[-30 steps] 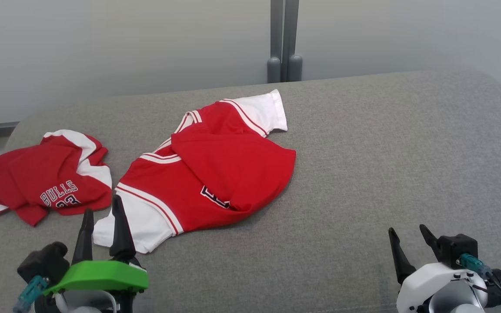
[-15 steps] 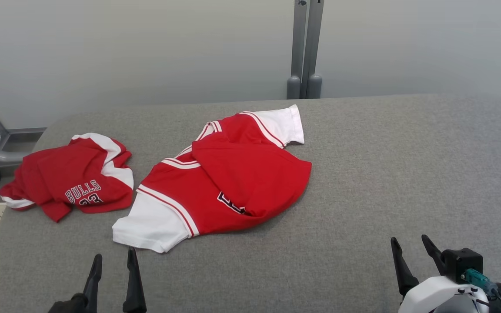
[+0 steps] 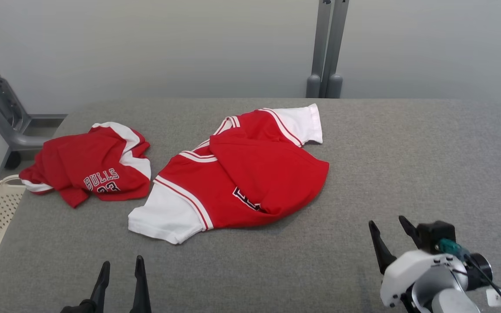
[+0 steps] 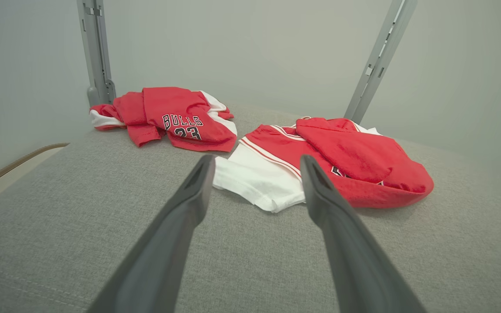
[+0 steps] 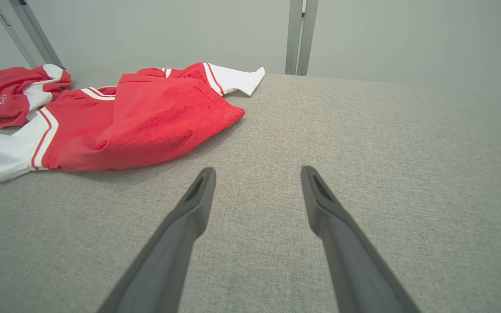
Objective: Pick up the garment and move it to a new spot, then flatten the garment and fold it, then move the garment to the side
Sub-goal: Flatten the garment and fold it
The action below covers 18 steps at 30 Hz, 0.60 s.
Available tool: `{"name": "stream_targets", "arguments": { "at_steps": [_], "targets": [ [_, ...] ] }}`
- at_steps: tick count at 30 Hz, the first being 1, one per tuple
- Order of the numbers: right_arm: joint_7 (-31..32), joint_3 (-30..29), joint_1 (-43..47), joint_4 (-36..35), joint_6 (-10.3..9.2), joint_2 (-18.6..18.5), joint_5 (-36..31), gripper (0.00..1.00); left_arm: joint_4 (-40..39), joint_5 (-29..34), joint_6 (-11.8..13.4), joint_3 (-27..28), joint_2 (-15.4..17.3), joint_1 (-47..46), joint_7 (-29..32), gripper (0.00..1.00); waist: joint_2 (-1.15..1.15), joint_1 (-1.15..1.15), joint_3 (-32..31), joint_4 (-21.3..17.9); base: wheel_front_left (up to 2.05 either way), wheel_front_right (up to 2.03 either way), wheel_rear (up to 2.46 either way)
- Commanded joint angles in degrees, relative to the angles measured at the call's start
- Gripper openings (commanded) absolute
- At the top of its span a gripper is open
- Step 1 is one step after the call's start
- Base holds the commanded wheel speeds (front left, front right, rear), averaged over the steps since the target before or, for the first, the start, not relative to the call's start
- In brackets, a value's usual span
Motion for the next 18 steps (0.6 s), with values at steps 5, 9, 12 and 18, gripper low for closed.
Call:
{"name": "stream_targets", "arguments": {
  "at_steps": [5, 9, 12, 18],
  "targets": [
    [8.03, 1.63, -10.50, 3.43, -0.06, -0.04, 1.92, 1.00, -0.02, 0.88, -0.93, -1.27, -0.41, -1.79, -0.03, 1.00, 0.00, 0.00, 2.54, 2.59, 0.00, 0.00, 0.00],
    [12.27, 1.90, -20.30, 7.70, -0.06, -1.46, 1.47, 1.00, -0.26, 1.33, -1.15, -2.61, -0.56, -3.18, -0.03, 1.00, 0.00, 0.00, 5.33, 4.78, 0.00, 0.00, 0.00],
    [14.51, 1.34, -26.64, 12.23, -0.06, -2.76, 1.30, 1.00, -0.48, 1.52, -1.52, -3.85, -0.69, -4.52, -0.03, 1.00, 0.00, 0.00, 8.33, 6.92, 0.00, 0.00, 0.00],
    [16.53, 1.28, -34.94, 21.36, -0.07, -6.02, 1.98, 1.00, -0.85, 1.75, -1.99, -6.53, -0.81, -7.59, -0.03, 1.00, 0.00, 0.00, 13.44, 11.37, 0.00, 0.00, 0.00]
  ]
}}
